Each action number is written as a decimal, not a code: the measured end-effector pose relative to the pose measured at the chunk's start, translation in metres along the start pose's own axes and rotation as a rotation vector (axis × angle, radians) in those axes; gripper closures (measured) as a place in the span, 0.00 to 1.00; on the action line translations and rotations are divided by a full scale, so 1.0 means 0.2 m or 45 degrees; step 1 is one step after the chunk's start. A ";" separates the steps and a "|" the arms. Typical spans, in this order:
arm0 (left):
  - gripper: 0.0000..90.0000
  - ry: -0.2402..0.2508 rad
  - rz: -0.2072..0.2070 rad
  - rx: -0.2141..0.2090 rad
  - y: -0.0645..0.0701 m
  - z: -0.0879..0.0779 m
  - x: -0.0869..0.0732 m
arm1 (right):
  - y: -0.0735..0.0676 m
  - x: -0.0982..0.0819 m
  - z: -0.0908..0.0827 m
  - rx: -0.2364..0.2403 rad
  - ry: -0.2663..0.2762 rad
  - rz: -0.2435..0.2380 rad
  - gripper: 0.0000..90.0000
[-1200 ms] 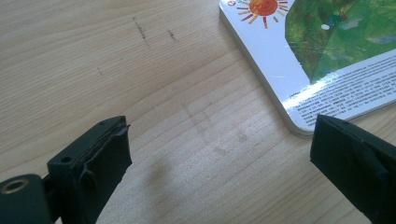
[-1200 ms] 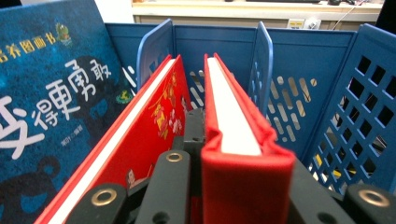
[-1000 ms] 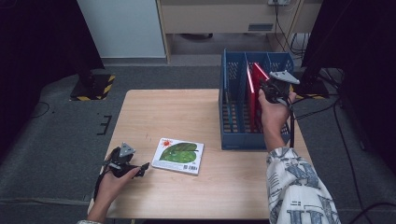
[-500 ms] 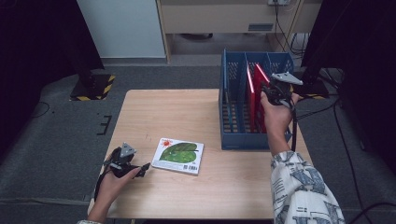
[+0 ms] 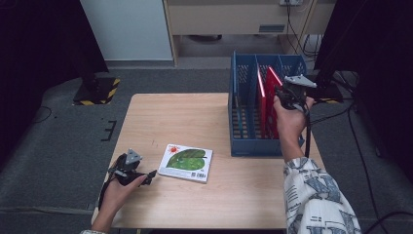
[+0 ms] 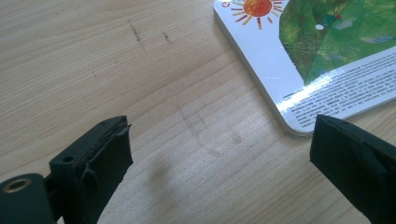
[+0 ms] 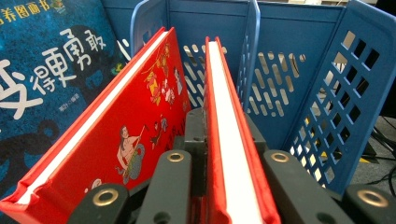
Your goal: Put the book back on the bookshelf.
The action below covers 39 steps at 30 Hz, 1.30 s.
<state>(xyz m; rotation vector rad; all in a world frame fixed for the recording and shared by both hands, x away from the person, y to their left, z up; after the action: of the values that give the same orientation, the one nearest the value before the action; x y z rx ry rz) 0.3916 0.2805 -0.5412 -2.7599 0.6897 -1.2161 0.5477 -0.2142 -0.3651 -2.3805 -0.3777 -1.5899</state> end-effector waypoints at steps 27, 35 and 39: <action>0.05 -0.001 0.001 -0.002 0.00 0.00 0.00 | -0.02 0.03 0.10 -0.021 0.086 -0.043 0.88; 0.05 -0.002 0.009 -0.002 0.00 0.00 0.00 | -0.05 0.02 0.06 -0.004 0.031 -0.061 0.86; 0.05 -0.001 0.009 -0.001 0.00 0.00 0.00 | -0.06 0.01 0.03 0.010 0.010 -0.055 0.85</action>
<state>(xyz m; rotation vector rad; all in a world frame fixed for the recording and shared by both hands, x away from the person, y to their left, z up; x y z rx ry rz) 0.3915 0.2795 -0.5412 -2.7557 0.6993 -1.2137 0.5499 -0.2009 -0.3653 -2.3753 -0.4358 -1.6126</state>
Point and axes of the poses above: each handheld gripper's, and its own axes: z roughly forward along the jaws, x roughly out of its top, y roughly to its right, the point moved 4 cm from there along z, roughly forward along the jaws, and after that the axes turned 13 degrees about x, right-handed, at the moved point
